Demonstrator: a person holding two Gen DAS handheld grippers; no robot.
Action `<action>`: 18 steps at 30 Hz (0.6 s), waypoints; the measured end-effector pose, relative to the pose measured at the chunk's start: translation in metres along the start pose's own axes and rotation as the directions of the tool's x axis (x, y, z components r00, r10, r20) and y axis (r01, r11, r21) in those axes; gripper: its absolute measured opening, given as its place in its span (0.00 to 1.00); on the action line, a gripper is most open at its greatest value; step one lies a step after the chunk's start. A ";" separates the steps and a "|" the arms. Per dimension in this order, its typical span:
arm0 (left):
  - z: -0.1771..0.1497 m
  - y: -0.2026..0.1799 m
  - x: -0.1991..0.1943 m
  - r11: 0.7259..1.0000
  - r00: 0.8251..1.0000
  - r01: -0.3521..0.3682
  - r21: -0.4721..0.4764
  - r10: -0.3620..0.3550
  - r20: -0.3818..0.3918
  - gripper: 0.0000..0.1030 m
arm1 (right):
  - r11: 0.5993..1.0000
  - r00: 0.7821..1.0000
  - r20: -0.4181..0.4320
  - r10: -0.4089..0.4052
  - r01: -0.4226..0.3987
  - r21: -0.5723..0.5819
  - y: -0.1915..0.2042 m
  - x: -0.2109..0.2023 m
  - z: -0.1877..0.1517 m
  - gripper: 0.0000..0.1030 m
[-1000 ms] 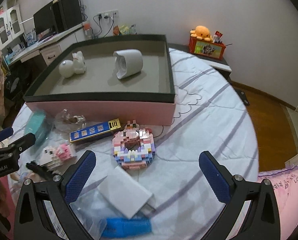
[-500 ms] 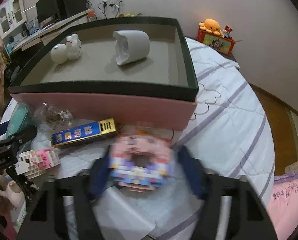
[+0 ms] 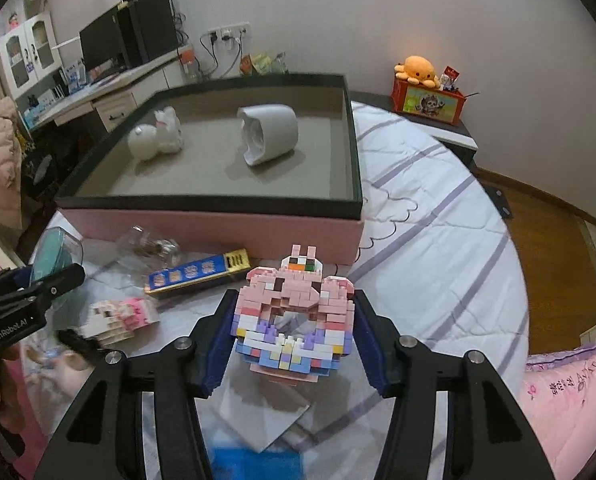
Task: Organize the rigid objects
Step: 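Grasp the teal oval case with the left tool while the right grasps the pink block figure, then place the teal case and block figure into the pink box, open both tools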
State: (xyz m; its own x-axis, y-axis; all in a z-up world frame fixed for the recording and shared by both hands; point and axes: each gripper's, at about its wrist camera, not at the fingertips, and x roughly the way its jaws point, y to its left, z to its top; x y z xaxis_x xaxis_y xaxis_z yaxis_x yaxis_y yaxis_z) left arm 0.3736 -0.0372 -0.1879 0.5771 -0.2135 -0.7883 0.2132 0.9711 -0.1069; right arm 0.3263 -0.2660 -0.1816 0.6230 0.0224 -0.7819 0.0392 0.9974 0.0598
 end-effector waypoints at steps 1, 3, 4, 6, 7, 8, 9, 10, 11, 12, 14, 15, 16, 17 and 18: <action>0.001 0.001 -0.006 1.000 1.000 0.006 -0.002 -0.006 0.009 0.54 | 1.000 1.000 0.012 0.003 -0.003 -0.002 0.002 -0.006 0.001 0.54; 0.002 0.001 -0.017 1.000 0.999 0.012 0.000 -0.012 0.029 0.54 | 1.000 0.999 0.028 0.018 -0.018 -0.003 0.003 -0.014 0.004 0.54; 0.003 0.000 -0.023 1.000 0.999 0.011 0.004 -0.011 0.041 0.54 | 1.000 0.999 0.039 0.027 -0.027 -0.006 0.006 -0.020 0.006 0.54; 0.007 -0.002 -0.034 1.000 0.998 0.018 0.009 -0.019 0.064 0.54 | 0.999 0.998 0.055 0.033 -0.033 -0.014 0.010 -0.027 0.009 0.54; 0.009 -0.002 -0.039 1.000 0.997 0.021 0.011 -0.022 0.076 0.54 | 0.999 0.997 0.065 0.043 -0.042 -0.019 0.012 -0.032 0.012 0.54; 0.012 -0.003 -0.044 1.000 0.996 0.021 0.016 -0.022 0.091 0.54 | 0.999 0.996 0.074 0.051 -0.049 -0.021 0.013 -0.034 0.016 0.54; 0.016 -0.004 -0.050 1.000 0.994 0.023 0.021 -0.025 0.105 0.54 | 0.998 0.995 0.083 0.056 -0.054 -0.026 0.015 -0.038 0.019 0.54; 0.019 -0.005 -0.052 0.999 0.993 0.026 0.024 -0.028 0.115 0.54 | 0.998 0.994 0.095 0.060 -0.057 -0.035 0.018 -0.042 0.024 0.54; 0.024 -0.007 -0.057 0.999 0.991 0.028 0.030 -0.032 0.130 0.54 | 0.997 0.993 0.103 0.064 -0.060 -0.043 0.020 -0.044 0.028 0.54; 0.030 -0.008 -0.061 0.999 0.989 0.028 0.036 -0.033 0.146 0.54 | 0.997 0.991 0.111 0.069 -0.064 -0.048 0.022 -0.046 0.033 0.54; 0.042 -0.010 -0.064 0.999 0.985 0.031 0.041 -0.037 0.168 0.54 | 0.996 0.989 0.128 0.076 -0.068 -0.062 0.026 -0.048 0.045 0.54; 0.049 -0.012 -0.065 0.999 0.983 0.028 0.043 -0.035 0.181 0.54 | 0.995 0.988 0.135 0.077 -0.069 -0.067 0.027 -0.048 0.052 0.54; 0.054 -0.013 -0.064 0.999 0.981 0.027 0.045 -0.035 0.189 0.54 | 0.995 0.987 0.141 0.083 -0.074 -0.069 0.027 -0.046 0.060 0.54; 0.061 -0.014 -0.062 0.998 0.980 0.034 0.045 -0.042 0.193 0.54 | 0.994 0.986 0.140 0.089 -0.081 -0.068 0.027 -0.043 0.067 0.54; 0.067 -0.016 -0.060 0.998 0.980 0.042 0.046 -0.050 0.193 0.54 | 0.994 0.986 0.139 0.093 -0.084 -0.066 0.027 -0.039 0.073 0.54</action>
State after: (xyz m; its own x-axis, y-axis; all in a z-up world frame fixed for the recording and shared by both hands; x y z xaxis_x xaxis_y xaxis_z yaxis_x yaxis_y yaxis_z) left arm 0.3883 -0.0468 -0.0986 0.7069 -0.2784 -0.6502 0.2733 0.9554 -0.1119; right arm 0.3605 -0.2453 -0.1043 0.7265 0.1054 -0.6791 -0.0651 0.9943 0.0848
